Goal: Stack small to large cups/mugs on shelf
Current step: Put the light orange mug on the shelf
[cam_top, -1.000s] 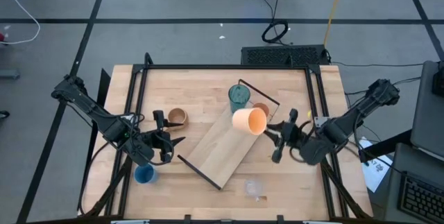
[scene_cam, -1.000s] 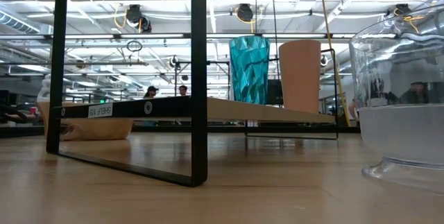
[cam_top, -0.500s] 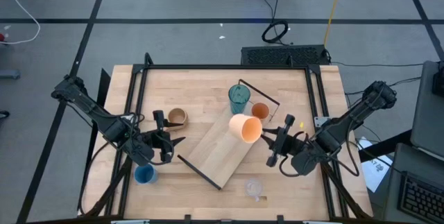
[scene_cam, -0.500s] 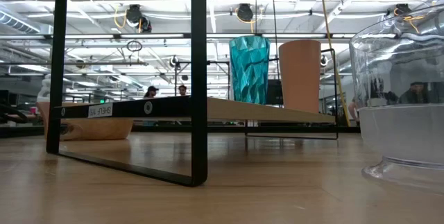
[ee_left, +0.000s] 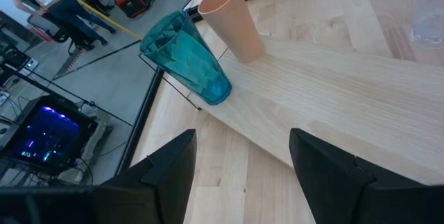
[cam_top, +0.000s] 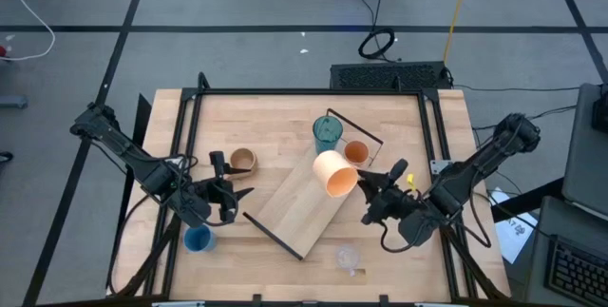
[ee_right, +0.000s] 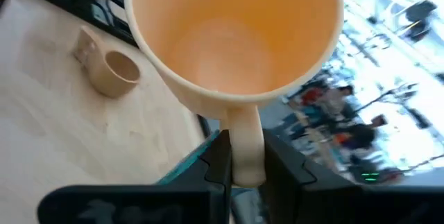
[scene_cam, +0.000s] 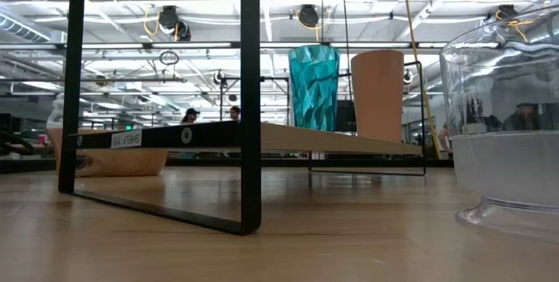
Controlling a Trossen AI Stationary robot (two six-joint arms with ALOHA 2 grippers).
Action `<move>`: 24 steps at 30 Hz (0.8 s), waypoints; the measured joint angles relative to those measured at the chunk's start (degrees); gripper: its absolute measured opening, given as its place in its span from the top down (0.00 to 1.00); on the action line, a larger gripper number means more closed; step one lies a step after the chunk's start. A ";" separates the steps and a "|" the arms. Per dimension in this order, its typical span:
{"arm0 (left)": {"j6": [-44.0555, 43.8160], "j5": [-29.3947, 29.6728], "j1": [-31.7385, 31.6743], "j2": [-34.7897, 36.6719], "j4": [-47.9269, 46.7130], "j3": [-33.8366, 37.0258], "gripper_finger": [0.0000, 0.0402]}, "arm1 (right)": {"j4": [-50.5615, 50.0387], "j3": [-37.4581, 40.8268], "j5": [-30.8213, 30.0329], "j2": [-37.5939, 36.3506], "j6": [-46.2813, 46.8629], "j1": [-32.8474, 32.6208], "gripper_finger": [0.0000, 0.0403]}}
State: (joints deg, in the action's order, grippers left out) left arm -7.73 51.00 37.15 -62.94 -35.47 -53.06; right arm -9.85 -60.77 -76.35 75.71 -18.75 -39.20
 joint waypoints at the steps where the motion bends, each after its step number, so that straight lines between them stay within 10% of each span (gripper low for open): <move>1: 0.06 0.04 0.00 -0.02 0.04 0.00 0.42 | 0.88 0.00 -0.69 0.44 -1.64 -0.17 0.89; 24: 1.47 0.02 0.02 0.00 2.19 0.00 0.42 | 12.76 0.00 -7.83 4.88 -15.34 -2.16 0.89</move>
State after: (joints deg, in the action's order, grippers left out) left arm -6.26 51.03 37.17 -62.94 -33.28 -53.06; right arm 2.92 -60.77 -84.18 80.60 -34.10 -41.36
